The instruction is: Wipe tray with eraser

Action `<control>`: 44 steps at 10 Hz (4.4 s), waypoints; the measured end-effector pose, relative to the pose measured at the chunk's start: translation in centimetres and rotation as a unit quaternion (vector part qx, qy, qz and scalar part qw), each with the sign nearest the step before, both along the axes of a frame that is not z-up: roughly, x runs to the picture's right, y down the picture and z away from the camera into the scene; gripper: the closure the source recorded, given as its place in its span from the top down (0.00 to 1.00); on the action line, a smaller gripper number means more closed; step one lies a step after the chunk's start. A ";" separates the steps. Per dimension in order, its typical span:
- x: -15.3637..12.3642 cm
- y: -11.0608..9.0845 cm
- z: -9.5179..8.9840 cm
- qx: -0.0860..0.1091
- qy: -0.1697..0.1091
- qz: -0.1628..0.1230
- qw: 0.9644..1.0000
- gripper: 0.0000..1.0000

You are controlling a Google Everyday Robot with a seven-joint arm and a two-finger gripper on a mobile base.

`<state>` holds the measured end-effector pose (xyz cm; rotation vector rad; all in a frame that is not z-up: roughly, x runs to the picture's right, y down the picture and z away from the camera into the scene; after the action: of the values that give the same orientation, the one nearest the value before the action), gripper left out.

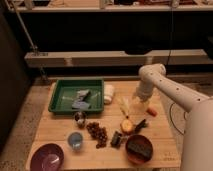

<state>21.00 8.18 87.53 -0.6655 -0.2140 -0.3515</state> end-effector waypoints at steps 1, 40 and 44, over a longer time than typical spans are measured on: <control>-0.5 -0.7 -1.0 0.005 0.003 0.000 1.000 0.65; -2.2 18.2 -17.5 -0.032 -0.025 -0.036 0.999 0.65; -3.8 18.9 -17.3 -0.034 -0.029 -0.059 0.997 0.65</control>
<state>17.16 27.10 70.22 -0.7381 -0.2427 -0.4783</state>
